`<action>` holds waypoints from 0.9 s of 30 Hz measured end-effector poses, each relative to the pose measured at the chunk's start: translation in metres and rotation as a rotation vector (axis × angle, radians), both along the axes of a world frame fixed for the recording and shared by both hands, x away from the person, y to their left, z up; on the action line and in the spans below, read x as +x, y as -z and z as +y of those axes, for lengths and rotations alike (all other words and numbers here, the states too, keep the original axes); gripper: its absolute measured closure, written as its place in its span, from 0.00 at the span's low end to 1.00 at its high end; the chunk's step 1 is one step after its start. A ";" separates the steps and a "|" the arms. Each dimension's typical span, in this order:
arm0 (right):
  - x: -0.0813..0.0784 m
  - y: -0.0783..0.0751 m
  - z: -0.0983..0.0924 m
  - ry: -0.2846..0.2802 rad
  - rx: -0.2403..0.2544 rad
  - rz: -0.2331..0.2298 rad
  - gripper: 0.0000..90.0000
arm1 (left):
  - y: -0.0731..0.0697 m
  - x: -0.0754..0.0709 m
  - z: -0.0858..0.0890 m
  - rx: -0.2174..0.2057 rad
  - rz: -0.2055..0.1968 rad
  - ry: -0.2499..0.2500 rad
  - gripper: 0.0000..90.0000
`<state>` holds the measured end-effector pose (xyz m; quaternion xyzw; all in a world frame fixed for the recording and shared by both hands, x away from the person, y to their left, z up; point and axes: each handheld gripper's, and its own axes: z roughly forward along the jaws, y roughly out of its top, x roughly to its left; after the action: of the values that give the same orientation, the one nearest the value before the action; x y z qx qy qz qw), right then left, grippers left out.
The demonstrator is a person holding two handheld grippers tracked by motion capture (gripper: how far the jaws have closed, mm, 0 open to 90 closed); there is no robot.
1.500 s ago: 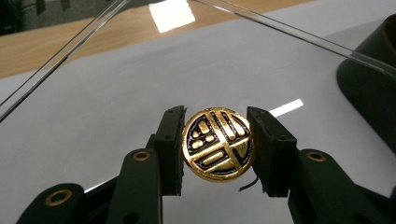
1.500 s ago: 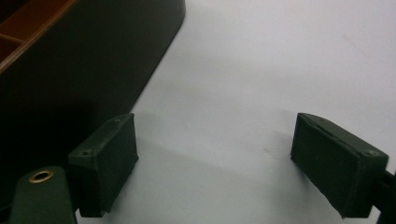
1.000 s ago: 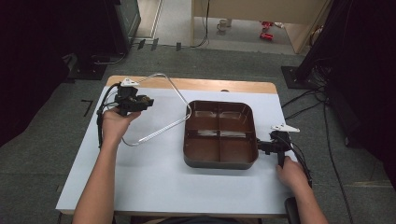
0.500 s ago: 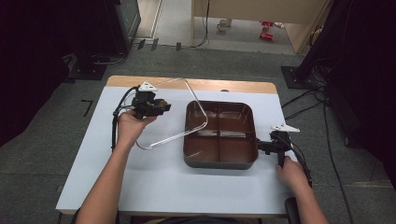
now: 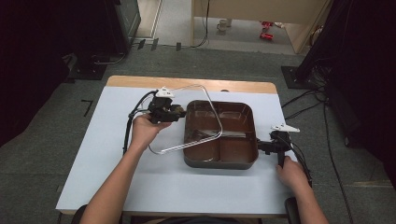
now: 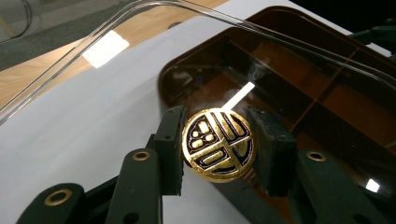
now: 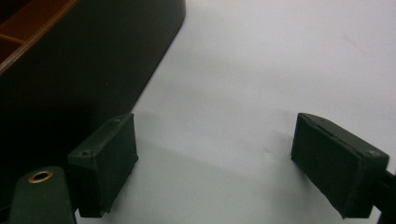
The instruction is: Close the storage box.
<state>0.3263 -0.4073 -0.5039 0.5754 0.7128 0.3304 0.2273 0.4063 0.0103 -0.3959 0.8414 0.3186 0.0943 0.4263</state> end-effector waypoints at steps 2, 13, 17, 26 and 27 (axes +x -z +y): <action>0.000 0.000 0.000 0.001 0.000 0.000 0.16 | 0.001 -0.002 -0.007 -0.001 0.005 0.020 0.66; 0.000 0.000 0.000 0.000 -0.001 -0.001 0.16 | 0.006 -0.016 -0.048 0.012 0.002 0.117 0.66; 0.000 0.000 0.000 0.000 -0.001 -0.001 0.16 | 0.008 -0.017 -0.062 0.020 0.003 0.158 0.66; 0.000 0.000 0.000 0.002 0.000 0.000 0.16 | 0.011 -0.019 -0.095 0.042 -0.017 0.243 0.66; 0.000 0.000 0.000 0.002 0.000 0.000 0.16 | 0.012 -0.018 -0.100 0.043 -0.011 0.251 0.66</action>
<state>0.3263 -0.4072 -0.5040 0.5761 0.7122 0.3304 0.2276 0.3883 -0.0896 -0.4078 0.8831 0.2063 0.0519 0.4182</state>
